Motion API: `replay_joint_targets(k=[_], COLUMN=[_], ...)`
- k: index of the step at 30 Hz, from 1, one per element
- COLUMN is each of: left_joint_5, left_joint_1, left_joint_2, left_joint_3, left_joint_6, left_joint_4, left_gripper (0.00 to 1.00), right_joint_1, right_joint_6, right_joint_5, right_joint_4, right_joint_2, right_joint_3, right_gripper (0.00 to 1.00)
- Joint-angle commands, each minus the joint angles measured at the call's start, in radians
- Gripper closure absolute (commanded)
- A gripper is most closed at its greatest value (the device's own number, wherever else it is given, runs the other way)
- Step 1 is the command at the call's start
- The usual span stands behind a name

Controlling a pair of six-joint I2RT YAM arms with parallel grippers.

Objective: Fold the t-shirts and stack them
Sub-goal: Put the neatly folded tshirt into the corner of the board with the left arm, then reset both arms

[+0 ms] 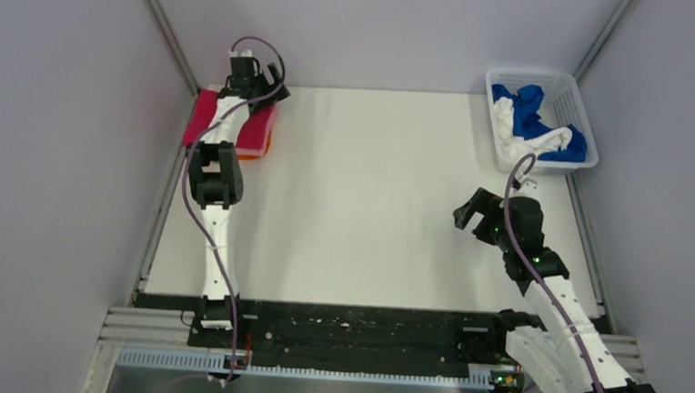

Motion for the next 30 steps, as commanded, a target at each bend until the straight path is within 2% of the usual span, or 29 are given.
replay_joint_targets(k=[1, 5, 9, 12, 15, 19, 22, 27, 30], left_joint_5=[-0.010, -0.112, -0.206, -0.260, -0.272, -0.228, -0.242, -0.265, -0.266], left_joint_1=[-0.013, -0.049, -0.138, -0.209, -0.275, -0.322, -0.346, -0.358, -0.358], left_joint_2=[-0.030, -0.172, -0.383, -0.572, -0.779, -1.068, -1.252, -1.469, -1.554], left_joint_3=[0.047, 0.050, -0.004, -0.214, -0.508, -0.952, -1.207, -1.469, -1.528], left_joint_6=[0.007, 0.119, 0.182, 0.156, 0.076, -0.026, -0.066, -0.131, -0.111], left_joint_4=[0.028, -0.033, -0.144, -0.166, -0.116, 0.029, 0.048, -0.031, -0.033], left_gripper=[0.01, 0.01, 0.01, 0.01, 0.01, 0.02, 0.02, 0.02, 0.02], right_joint_1=[0.000, 0.000, 0.000, 0.000, 0.000, 0.000, 0.001, 0.000, 0.001], right_joint_6=[-0.005, 0.060, 0.104, 0.106, 0.104, 0.078, 0.072, 0.084, 0.093], right_joint_5=[0.022, 0.040, 0.071, 0.082, 0.071, 0.016, -0.001, -0.007, -0.006], right_joint_4=[0.012, 0.004, -0.018, -0.011, -0.018, -0.042, -0.050, -0.030, -0.019], right_joint_2=[0.008, -0.001, -0.025, -0.045, -0.060, -0.057, -0.046, -0.031, -0.028], right_joint_3=[0.046, 0.047, 0.041, 0.017, 0.002, 0.006, 0.005, -0.014, -0.014], right_gripper=[0.01, 0.01, 0.01, 0.01, 0.01, 0.01, 0.01, 0.01, 0.01])
